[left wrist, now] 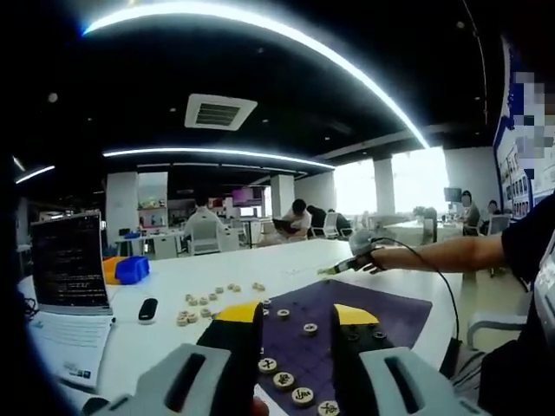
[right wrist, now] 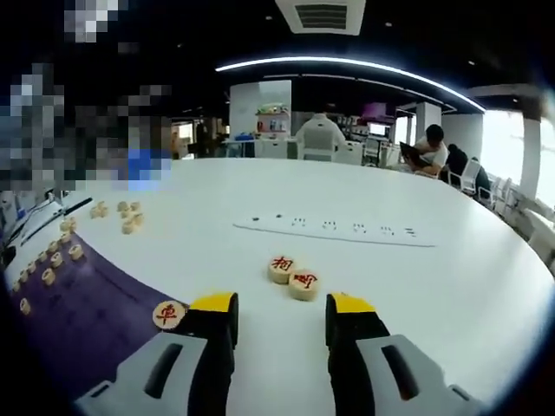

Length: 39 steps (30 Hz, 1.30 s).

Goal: Pick up the chess pieces one by one and place each piece onto its starting position on the chessboard, setting the pieces on their correct points until all the chess pieces are arranged in the starting layout

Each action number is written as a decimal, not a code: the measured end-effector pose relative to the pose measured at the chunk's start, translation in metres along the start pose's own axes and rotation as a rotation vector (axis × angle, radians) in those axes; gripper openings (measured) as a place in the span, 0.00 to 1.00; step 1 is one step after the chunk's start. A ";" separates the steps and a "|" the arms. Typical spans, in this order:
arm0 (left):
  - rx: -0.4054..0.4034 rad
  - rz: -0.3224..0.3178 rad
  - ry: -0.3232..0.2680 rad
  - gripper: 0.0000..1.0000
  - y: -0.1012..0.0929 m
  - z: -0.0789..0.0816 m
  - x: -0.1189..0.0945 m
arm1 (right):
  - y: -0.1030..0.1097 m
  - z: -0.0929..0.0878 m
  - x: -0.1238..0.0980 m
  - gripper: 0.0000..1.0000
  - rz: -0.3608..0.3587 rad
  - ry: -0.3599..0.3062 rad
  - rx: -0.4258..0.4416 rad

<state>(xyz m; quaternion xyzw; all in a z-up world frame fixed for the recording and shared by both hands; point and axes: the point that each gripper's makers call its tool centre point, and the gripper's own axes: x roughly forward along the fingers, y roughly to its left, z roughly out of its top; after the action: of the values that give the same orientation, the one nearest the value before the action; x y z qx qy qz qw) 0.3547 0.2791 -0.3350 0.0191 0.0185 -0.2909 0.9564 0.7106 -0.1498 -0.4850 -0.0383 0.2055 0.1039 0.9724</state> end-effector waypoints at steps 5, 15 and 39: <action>-0.031 0.005 -0.032 0.32 0.002 0.006 0.000 | -0.009 -0.003 0.013 0.38 -0.020 0.013 0.007; -0.031 -0.033 -0.014 0.32 -0.011 -0.001 0.010 | -0.002 -0.002 0.017 0.19 -0.018 0.007 -0.087; 0.035 -0.063 0.032 0.32 -0.024 -0.002 0.005 | 0.021 0.004 -0.064 0.19 0.108 0.000 -0.174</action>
<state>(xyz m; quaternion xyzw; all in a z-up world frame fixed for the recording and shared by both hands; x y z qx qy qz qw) 0.3458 0.2565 -0.3383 0.0397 0.0295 -0.3208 0.9459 0.6504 -0.1407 -0.4554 -0.1116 0.1975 0.1739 0.9583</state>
